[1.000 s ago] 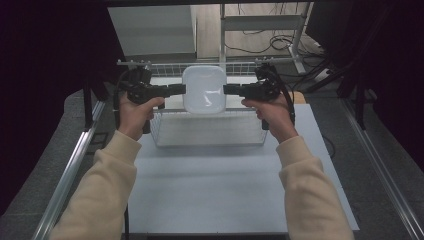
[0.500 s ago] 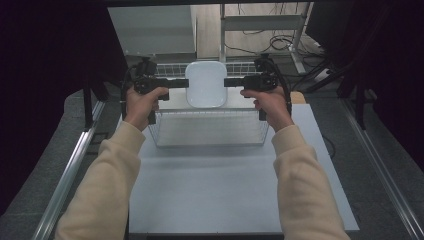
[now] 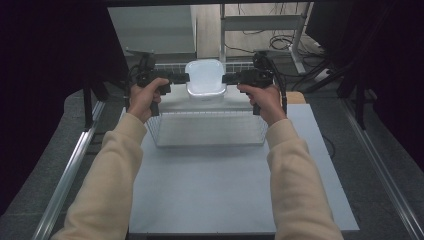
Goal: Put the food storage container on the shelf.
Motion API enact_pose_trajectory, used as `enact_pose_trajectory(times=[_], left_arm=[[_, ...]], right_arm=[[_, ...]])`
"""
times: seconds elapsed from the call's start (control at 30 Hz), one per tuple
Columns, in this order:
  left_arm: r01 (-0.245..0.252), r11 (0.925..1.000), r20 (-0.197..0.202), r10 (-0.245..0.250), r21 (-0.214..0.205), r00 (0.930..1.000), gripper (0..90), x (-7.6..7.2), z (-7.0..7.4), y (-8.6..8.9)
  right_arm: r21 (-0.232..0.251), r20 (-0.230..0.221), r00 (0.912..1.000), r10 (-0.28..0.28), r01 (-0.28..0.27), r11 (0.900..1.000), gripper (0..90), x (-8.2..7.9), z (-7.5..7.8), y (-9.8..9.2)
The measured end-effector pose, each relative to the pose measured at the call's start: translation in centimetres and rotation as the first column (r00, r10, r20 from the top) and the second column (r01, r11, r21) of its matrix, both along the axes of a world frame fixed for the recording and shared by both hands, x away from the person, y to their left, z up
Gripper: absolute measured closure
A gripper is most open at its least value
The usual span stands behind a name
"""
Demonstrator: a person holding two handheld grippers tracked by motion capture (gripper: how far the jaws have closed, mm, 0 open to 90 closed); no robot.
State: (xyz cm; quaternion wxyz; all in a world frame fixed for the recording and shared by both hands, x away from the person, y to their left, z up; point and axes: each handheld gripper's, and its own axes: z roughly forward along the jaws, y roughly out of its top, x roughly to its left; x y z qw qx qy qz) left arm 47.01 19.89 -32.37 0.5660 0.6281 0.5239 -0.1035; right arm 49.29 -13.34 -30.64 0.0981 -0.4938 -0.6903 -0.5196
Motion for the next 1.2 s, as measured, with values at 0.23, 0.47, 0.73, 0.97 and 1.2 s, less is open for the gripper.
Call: enact_pose_trajectory(times=[0.23, 0.47, 0.73, 0.97, 1.2], left_arm=[[-0.029, 0.9996, -0.011, 0.029, -0.005, 0.9995, 67.4, 0.9, -0.9, -0.5], [-0.029, 0.9996, 0.0, 0.029, -0.002, 0.9996, 66.5, 0.9, -1.0, -0.7], [-0.081, 0.9958, 0.099, 0.077, 0.043, 0.9921, 49.6, -0.5, 0.8, -0.5], [-0.08, 0.9748, 0.208, 0.036, 0.208, 0.9774, 34.7, -4.3, 2.5, -0.5], [-0.055, 0.961, 0.286, -0.026, 0.271, 0.9578, 30.0, -8.5, 3.2, -0.4]], right_arm=[[0.026, -0.051, 0.9981, -0.034, 0.036, 0.999, 68.9, 0.4, -0.6, -0.1], [0.042, -0.053, 0.998, -0.035, 0.037, 0.9984, 68.5, 0.4, -0.8, -0.2], [-0.003, 0.073, 0.9958, -0.055, 0.056, 0.9985, 45.6, -1.0, 0.1, -0.3], [-0.061, 0.226, 0.9741, -0.007, 0.021, 0.9979, 37.3, -3.7, 1.4, -1.8], [-0.152, 0.329, 0.9419, 0.07, -0.02, 0.9882, 35.5, -7.9, 0.8, -3.1]])
